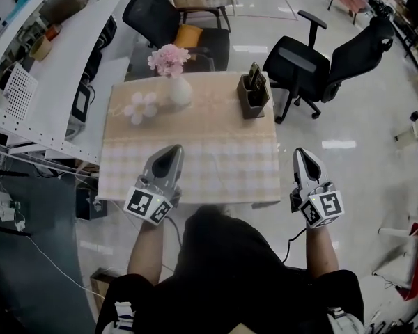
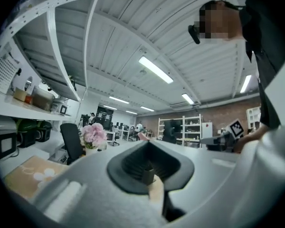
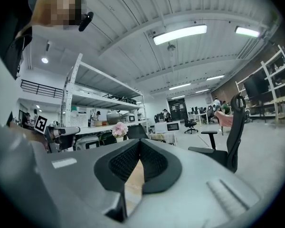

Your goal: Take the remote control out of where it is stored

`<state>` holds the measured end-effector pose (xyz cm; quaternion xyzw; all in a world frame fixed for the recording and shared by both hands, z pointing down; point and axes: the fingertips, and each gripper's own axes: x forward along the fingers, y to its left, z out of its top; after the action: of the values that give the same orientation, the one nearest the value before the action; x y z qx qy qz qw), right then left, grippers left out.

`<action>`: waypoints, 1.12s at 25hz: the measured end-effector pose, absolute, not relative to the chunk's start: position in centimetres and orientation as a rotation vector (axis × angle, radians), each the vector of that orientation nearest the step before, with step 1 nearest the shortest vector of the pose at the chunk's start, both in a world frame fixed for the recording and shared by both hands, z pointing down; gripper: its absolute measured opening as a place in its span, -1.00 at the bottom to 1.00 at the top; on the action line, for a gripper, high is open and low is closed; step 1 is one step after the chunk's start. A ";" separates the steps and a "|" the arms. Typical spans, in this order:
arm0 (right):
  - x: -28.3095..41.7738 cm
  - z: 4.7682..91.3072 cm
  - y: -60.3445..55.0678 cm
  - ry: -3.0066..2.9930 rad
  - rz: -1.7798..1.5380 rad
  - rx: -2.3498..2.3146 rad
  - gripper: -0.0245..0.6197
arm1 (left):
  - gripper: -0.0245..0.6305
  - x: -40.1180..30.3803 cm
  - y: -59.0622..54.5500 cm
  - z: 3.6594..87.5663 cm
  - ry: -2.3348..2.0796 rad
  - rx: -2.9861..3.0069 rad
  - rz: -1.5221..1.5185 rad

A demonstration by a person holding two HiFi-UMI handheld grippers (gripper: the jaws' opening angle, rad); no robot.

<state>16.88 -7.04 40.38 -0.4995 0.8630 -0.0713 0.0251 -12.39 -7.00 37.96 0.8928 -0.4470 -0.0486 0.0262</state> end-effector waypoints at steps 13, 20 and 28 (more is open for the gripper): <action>20.6 40.4 -7.6 2.603 -0.227 -1.731 -0.91 | -0.86 -4.7 -17.7 37.7 -1.012 2.900 -0.084; 23.5 41.7 -8.5 2.508 -0.314 -1.853 -0.91 | -0.80 -0.7 -23.7 38.4 -0.873 2.948 -0.050; 24.6 43.3 -10.0 2.440 -0.384 -1.944 -0.91 | -0.62 2.8 -30.0 40.5 -0.771 2.958 0.013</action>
<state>24.55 -9.99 43.29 -0.6185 0.7763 -0.1220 -0.0010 2.75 -29.96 40.49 0.9668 -0.2521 0.0041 0.0421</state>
